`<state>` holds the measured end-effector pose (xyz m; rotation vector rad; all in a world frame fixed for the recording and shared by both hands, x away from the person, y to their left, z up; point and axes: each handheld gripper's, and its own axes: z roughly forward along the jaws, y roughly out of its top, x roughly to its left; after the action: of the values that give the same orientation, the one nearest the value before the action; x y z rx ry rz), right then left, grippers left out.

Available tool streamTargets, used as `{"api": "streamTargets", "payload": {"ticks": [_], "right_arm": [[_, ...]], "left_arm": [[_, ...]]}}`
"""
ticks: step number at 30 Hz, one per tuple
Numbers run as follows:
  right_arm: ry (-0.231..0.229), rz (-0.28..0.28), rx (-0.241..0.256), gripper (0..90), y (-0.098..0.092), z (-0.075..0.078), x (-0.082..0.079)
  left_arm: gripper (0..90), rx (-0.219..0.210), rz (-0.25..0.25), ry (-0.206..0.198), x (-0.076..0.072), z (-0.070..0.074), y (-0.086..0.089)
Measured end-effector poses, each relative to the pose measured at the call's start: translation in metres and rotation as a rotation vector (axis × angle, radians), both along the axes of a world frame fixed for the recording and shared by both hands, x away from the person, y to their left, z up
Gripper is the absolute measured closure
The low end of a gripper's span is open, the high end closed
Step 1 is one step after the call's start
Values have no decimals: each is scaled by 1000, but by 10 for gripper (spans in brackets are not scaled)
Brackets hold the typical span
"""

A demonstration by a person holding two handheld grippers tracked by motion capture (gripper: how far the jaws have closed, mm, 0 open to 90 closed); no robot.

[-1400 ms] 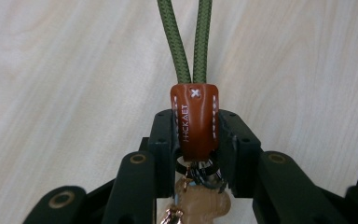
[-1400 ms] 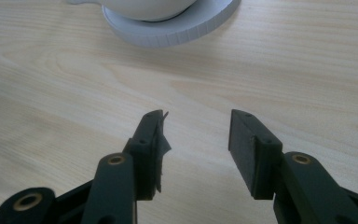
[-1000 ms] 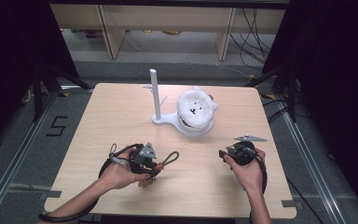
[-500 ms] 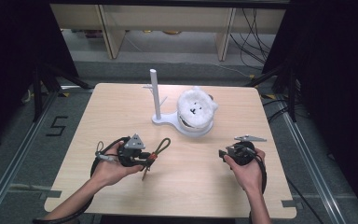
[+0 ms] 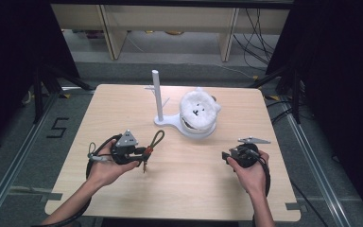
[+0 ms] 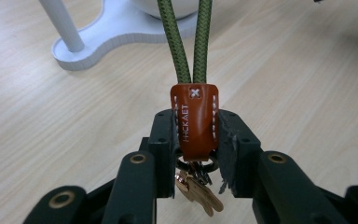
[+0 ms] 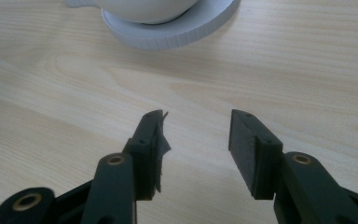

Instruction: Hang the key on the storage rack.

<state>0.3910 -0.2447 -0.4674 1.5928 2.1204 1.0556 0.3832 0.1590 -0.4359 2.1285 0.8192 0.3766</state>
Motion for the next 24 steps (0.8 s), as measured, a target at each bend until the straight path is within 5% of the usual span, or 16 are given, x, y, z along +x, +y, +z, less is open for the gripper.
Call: {"api": "streamTargets", "payload": {"ticks": [24], "right_arm": [[-7,-1,1,558,0,-1,-1]], "left_arm": [[683,-144,126,-98,9,9,16]]}}
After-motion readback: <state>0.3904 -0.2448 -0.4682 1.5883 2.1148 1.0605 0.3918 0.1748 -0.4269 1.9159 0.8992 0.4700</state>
